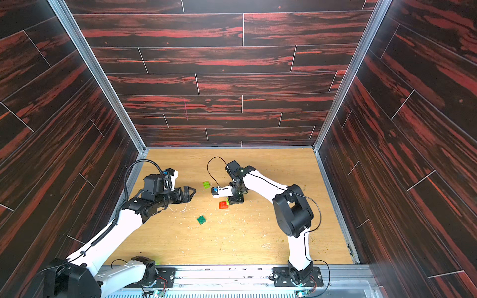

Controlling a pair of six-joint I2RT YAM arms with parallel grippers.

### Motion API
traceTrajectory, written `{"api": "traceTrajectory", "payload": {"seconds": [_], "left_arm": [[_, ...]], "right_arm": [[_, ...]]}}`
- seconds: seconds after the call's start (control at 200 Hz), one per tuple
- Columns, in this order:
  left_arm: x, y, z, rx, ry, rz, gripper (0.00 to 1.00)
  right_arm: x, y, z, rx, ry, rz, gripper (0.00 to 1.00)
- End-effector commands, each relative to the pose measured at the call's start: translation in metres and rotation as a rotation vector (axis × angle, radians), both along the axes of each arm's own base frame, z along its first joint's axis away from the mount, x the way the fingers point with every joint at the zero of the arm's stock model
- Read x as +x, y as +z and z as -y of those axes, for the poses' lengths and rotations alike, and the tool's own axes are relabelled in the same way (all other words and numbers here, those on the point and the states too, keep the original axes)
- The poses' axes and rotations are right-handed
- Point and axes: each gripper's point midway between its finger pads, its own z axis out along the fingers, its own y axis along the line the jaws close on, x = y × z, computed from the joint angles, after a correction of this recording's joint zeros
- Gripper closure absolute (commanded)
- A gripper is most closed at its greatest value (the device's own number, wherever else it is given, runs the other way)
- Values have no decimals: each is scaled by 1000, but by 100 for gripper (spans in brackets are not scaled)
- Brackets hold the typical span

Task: Assemble the letter s with lego
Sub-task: Pick up the lego brick from the center of the board, then assemble the lego brick with the lego brick.

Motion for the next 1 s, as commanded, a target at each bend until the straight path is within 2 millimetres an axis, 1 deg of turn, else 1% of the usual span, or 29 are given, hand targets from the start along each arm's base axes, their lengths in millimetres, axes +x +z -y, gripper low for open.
{"api": "traceTrajectory", "payload": {"seconds": [0.0,0.11,0.276,0.456,0.616,0.777,0.992], "left_arm": [[-5,-3,-3,25,-3,-5,0],[-4,-3,-3,27,-5,-5,0],[-4,-4,-3,27,-5,-6,0],[-5,-4,-4,36,-3,-4,0],[-5,-5,-4,37,-4,-7,0],[-5,-4,-4,36,-5,-5,0],[-6,-4,-4,37,-7,-5,0]], "right_arm": [[-4,-14,-6,-22,54,-34,84],[-1,-20,-7,-34,61,-44,83],[0,-22,-12,-34,55,-96,85],[-2,-32,-8,-69,41,-120,86],[-1,-32,-6,-64,44,-96,87],[-1,-39,-4,-86,44,-95,87],[0,-41,-3,-102,40,-89,87]]}}
